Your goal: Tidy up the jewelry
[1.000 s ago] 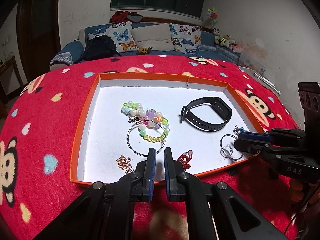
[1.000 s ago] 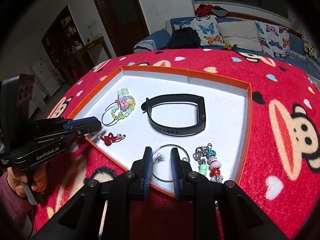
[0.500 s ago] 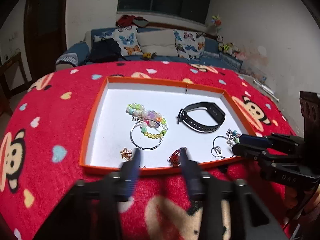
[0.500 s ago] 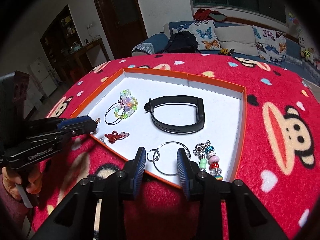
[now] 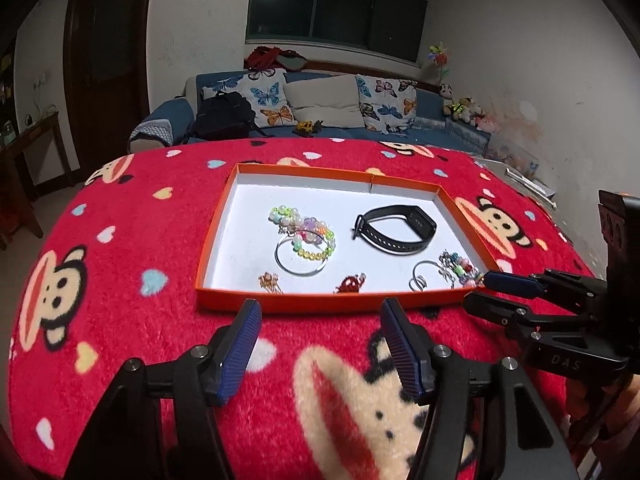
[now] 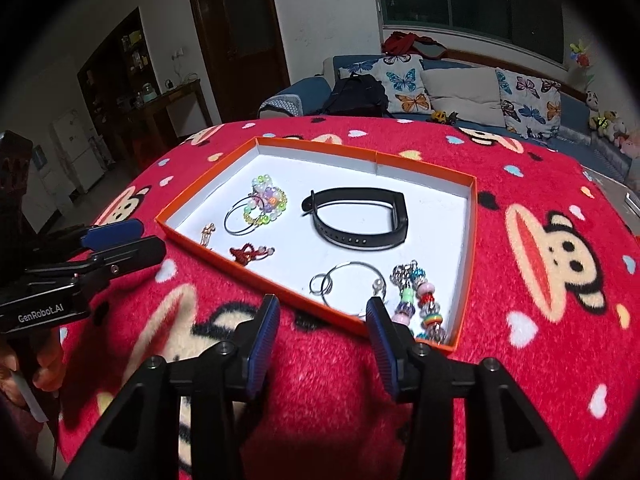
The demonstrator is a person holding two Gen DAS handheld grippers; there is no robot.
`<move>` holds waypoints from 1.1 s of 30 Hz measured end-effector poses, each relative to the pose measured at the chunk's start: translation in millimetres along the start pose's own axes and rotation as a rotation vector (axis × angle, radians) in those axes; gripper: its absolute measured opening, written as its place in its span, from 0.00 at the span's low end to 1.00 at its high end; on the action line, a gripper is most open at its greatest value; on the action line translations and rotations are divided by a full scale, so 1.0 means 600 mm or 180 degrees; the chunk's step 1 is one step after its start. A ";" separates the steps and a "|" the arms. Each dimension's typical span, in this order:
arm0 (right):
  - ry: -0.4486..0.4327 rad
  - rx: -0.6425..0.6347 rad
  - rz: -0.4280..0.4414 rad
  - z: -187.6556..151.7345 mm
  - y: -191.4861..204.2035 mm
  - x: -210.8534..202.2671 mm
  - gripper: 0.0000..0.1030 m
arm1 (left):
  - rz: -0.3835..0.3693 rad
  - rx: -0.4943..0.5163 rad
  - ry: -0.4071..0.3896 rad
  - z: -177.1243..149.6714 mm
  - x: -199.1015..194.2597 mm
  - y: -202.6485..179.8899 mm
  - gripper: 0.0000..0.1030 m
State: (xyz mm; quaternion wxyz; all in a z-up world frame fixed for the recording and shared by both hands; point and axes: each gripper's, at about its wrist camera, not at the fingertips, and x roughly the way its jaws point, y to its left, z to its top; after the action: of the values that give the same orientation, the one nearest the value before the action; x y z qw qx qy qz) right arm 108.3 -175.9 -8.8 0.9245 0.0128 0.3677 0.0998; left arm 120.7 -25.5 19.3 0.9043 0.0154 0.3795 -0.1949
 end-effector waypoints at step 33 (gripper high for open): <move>-0.0103 0.0188 -0.0197 -0.050 0.005 -0.052 0.65 | 0.0395 -0.0092 -0.0301 -0.064 -0.102 0.002 1.00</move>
State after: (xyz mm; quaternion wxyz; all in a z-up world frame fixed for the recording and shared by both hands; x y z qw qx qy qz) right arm 65.2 -180.7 -9.4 0.9322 0.0303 0.3557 0.0600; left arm 56.0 2.9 34.5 0.9317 0.0166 0.3374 -0.1335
